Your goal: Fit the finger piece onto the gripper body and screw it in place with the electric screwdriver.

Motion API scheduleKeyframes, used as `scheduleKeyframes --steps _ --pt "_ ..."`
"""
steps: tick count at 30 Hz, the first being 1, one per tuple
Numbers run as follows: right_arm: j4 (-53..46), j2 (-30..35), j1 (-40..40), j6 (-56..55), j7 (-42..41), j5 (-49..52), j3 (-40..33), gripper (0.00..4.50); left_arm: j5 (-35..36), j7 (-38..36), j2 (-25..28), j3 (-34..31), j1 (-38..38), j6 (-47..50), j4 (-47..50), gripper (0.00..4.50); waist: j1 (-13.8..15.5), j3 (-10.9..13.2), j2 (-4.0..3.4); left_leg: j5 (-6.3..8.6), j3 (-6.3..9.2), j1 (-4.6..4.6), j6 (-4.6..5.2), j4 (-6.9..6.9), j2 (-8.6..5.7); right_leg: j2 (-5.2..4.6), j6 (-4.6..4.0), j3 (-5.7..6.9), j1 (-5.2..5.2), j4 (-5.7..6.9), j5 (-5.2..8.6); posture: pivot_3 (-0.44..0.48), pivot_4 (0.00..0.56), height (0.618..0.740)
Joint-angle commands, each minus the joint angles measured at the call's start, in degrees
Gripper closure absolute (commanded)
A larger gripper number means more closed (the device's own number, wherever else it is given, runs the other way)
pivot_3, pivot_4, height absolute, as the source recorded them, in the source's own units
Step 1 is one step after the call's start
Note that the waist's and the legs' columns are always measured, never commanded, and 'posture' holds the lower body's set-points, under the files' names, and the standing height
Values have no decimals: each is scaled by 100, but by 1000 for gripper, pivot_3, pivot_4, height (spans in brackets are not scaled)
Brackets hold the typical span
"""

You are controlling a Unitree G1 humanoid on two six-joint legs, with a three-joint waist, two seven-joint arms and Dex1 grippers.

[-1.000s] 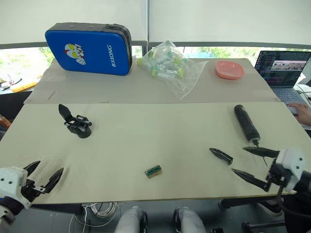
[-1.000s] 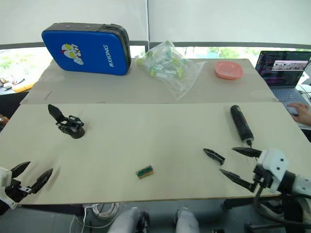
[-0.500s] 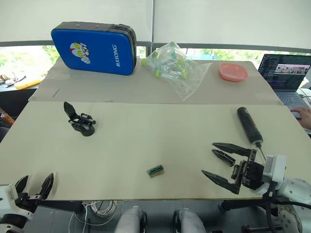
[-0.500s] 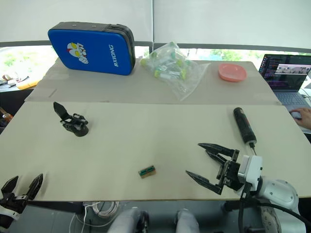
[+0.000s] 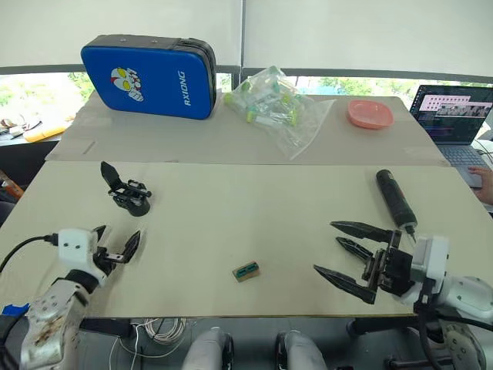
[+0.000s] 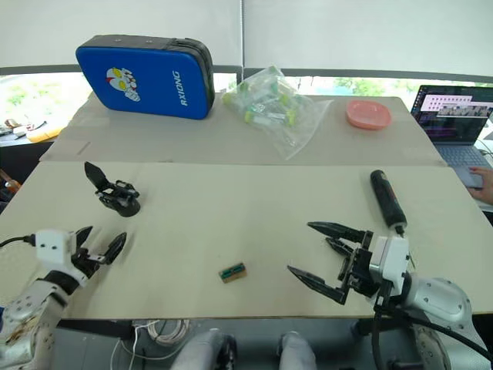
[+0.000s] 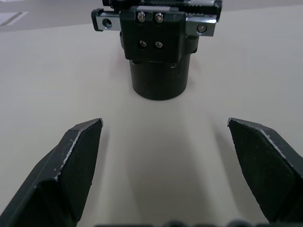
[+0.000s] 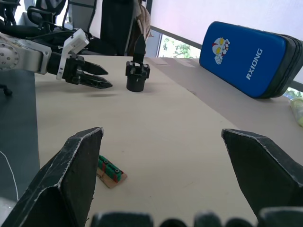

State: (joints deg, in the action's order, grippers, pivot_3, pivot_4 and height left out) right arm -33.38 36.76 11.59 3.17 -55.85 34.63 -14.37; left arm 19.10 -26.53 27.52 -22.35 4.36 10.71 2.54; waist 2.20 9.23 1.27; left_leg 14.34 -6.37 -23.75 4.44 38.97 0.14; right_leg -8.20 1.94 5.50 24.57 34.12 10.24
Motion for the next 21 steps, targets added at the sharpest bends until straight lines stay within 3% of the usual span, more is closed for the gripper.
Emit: scheduleKeyframes --steps 1,11,21 --pt "-347 87 -102 159 258 108 -128 68 -159 76 36 97 -383 -161 -348 0 2 0 0 -1 0 0 -1 0 0 0 1 1 -2 0 -1 0 150 740" --pt "-242 151 -277 253 407 97 -196 68 -588 162 -8 695 -1593 -346 -1469 0 23 0 0 -1 0 -1 1 4 -6 -3 9 6 -22 -1 -6 0 150 740" --pt "-27 34 -6 -53 272 -9 -353 68 -847 315 14 796 -2124 -649 -2219 0 23 0 0 -4 1 0 -1 5 -6 -2 13 10 -27 2 -9 0 150 740"
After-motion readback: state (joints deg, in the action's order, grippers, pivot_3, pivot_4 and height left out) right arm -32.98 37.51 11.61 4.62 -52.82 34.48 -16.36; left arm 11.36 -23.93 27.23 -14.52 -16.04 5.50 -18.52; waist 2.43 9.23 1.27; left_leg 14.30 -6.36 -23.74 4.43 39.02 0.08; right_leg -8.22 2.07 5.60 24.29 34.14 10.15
